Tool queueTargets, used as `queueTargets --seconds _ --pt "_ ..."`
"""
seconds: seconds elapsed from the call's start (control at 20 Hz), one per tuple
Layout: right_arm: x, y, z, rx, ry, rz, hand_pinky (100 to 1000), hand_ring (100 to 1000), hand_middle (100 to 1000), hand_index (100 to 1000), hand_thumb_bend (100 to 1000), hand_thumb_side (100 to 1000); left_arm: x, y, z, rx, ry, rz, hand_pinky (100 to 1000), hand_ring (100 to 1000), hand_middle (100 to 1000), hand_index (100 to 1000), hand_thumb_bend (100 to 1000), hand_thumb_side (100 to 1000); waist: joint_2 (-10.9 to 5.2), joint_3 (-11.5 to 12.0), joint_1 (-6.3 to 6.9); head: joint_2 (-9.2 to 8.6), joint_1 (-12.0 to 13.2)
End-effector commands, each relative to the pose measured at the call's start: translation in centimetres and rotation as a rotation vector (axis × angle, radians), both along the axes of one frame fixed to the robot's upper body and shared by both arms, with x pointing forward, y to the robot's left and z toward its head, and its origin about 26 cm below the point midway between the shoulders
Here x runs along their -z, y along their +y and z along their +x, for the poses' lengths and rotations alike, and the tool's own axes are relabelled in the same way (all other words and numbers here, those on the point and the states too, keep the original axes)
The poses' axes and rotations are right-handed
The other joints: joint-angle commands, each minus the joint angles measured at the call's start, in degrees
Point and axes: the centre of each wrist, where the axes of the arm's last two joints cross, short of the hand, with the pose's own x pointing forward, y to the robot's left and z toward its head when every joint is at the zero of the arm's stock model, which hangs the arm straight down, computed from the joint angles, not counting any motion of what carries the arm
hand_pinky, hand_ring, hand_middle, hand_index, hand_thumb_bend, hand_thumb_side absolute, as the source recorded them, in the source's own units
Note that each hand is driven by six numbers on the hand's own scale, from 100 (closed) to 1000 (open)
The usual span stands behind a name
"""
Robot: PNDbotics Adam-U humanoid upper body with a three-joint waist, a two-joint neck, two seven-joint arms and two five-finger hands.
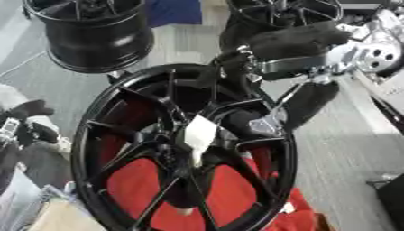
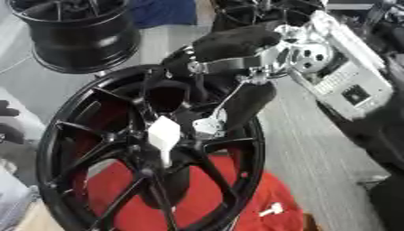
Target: Pull the pin out of the wheel hub.
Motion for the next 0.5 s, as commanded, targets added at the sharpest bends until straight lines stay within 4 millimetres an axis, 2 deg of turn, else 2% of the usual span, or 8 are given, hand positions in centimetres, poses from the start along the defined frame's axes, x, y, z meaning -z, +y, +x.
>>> queueTargets --seconds 0.05,0.2,0.5 --pt "-0.4 0.2 0.4 0.003 -0.023 -0.038 647 527 912 988 100 502 -0.7 -0.2 0.2 0.013 -0.024 0.006 552 528 700 833 100 811 -0.57 0.1 0.14 -0.15 -0.31" --pt "0.0 0.5 0.8 -0.005 -0.02 -0.075 654 533 916 987 100 432 -0.7 -0.3 0.2 0.016 -0.025 0.007 553 528 700 833 100 811 -0.47 0.27 0.08 -0.15 -0.5" --pt "1.2 0.9 1.7 0.0 -0.028 -0.13 660 538 913 986 100 431 -0.8 -0.4 0.3 0.022 -0.028 0.009 553 528 700 834 100 814 -0.2 0.73 -0.11 -0.15 -0.76"
